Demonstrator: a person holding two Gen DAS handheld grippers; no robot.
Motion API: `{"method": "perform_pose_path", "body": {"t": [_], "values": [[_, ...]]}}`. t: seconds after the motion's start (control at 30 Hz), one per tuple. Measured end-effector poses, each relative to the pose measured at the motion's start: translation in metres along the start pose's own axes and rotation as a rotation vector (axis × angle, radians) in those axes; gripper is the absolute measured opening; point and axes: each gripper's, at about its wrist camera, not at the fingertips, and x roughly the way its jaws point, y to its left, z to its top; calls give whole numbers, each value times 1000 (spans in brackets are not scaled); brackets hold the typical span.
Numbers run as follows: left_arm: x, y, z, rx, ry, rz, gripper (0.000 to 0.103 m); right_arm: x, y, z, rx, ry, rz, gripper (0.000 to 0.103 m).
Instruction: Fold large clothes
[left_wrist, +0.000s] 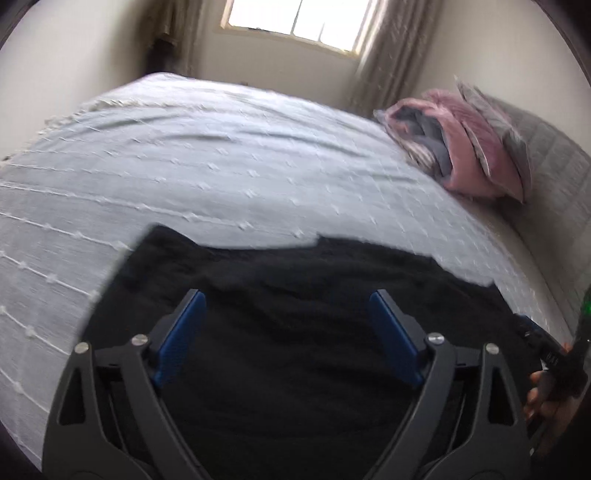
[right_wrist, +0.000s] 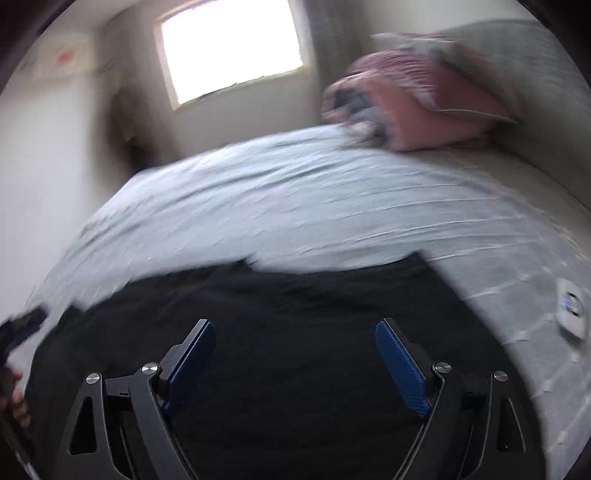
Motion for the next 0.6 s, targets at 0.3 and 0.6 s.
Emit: {"method": "perform_pose_path", "body": {"t": [0.3, 0.6], "values": [[20, 87, -25, -74, 83, 167, 89, 16, -60, -31, 37, 122, -115, 90], [-44, 143, -58, -297, 107, 210, 92, -53, -144, -60, 281, 107, -337, 90]]}}
